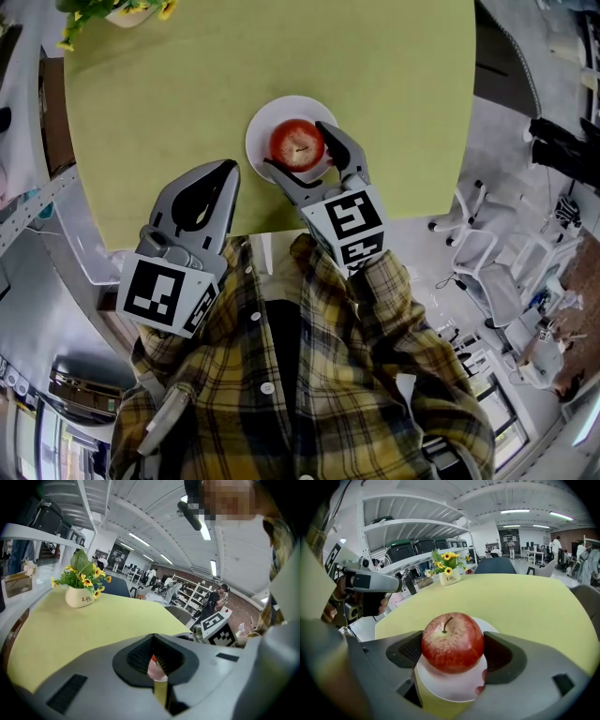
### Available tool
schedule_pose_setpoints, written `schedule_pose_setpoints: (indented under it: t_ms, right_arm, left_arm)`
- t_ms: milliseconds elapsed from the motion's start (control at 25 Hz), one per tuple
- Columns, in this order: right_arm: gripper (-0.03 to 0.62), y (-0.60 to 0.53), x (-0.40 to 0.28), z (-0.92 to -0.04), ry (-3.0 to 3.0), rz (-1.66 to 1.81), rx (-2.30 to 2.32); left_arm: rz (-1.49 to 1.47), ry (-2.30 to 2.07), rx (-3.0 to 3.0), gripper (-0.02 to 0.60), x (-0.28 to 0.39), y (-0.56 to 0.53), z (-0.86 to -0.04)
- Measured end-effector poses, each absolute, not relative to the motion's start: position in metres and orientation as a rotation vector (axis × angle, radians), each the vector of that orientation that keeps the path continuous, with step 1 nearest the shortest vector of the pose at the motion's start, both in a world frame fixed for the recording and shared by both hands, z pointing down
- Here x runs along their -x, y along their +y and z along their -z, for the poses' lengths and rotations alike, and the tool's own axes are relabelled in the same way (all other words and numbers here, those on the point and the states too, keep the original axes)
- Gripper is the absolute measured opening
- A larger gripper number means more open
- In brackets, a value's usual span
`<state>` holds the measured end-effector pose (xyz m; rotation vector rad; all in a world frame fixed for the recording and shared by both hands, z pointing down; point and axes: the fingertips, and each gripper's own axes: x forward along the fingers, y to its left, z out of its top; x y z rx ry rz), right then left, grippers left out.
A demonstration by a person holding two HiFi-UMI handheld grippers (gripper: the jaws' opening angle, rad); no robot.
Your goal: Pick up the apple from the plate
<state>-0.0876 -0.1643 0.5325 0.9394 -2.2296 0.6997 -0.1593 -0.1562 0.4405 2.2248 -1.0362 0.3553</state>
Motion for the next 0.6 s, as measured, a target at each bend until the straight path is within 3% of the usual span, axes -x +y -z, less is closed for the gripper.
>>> schedule_pose_setpoints:
  t_ms: [600]
  right_arm:
    - [0.38, -0.17, 0.072, -0.482, -2.261, -0.744, -0.985]
  left_arm:
    - [-0.314, -1.052, -2.303, 0.006, 0.147, -0.167, -0.399]
